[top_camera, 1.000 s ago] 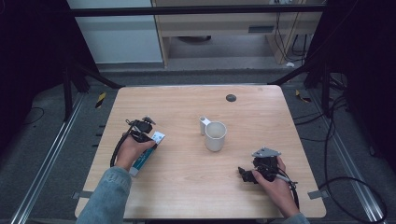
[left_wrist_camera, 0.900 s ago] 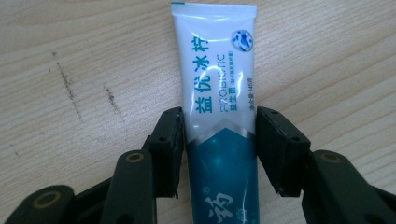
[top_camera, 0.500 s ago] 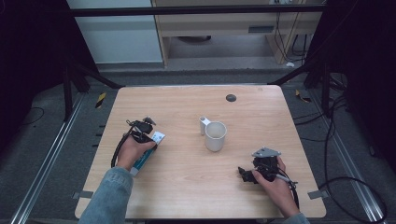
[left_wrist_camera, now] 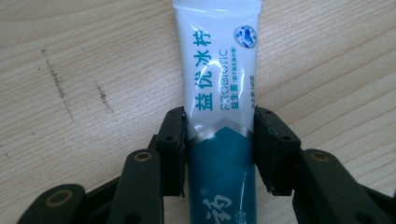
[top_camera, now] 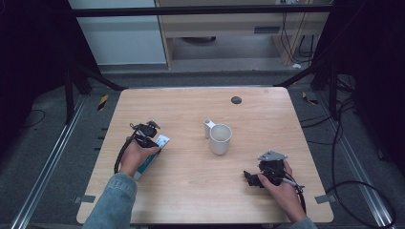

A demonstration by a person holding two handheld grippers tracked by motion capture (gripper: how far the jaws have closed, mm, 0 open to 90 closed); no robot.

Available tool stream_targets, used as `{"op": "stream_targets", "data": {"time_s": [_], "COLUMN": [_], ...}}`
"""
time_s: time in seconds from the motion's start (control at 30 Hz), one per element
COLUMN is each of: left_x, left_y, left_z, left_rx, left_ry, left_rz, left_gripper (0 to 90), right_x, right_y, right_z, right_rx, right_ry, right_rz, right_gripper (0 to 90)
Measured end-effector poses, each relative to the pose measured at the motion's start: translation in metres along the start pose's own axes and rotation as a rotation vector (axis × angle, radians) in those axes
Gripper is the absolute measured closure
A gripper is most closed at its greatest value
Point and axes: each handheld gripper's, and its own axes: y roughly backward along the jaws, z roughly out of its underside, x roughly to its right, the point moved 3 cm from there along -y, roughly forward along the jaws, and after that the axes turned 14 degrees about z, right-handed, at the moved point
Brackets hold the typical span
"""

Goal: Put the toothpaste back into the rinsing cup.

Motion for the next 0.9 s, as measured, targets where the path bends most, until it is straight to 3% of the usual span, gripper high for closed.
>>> {"op": "stream_targets", "data": {"time_s": [0.2,0.43,0.63,0.9], "left_x": [0.0028,0.0016,0.0043,0.0047], "left_y": [0.0000,0.0011,0.0057,0.0067], "left_z": [-0.0010,-0.0008,-0.0015,-0.0008], "left_rx": [-0.015,0.001,-0.004,0.002], "left_ry": [-0.022,0.005,-0.028,-0.028], "left_rz": [-0.017,0.001,-0.009,-0.006], "left_gripper": [62.6,64.9,73.1,76.3], "right_x": [-0.0001,0.0007,0.0007,0.0006], "right_y": [0.0000,0.0002,0.0002,0.0002], "right_z": [0.0000,0.0003,0.0003,0.0003], "right_rx": [0.000,0.001,0.001,0.001], "right_ry": [-0.001,0.006,0.006,0.006], "right_rz": [0.000,-0.009,-0.009,-0.009], "right_gripper": [0.7,0.8,0.8,0.7]}}
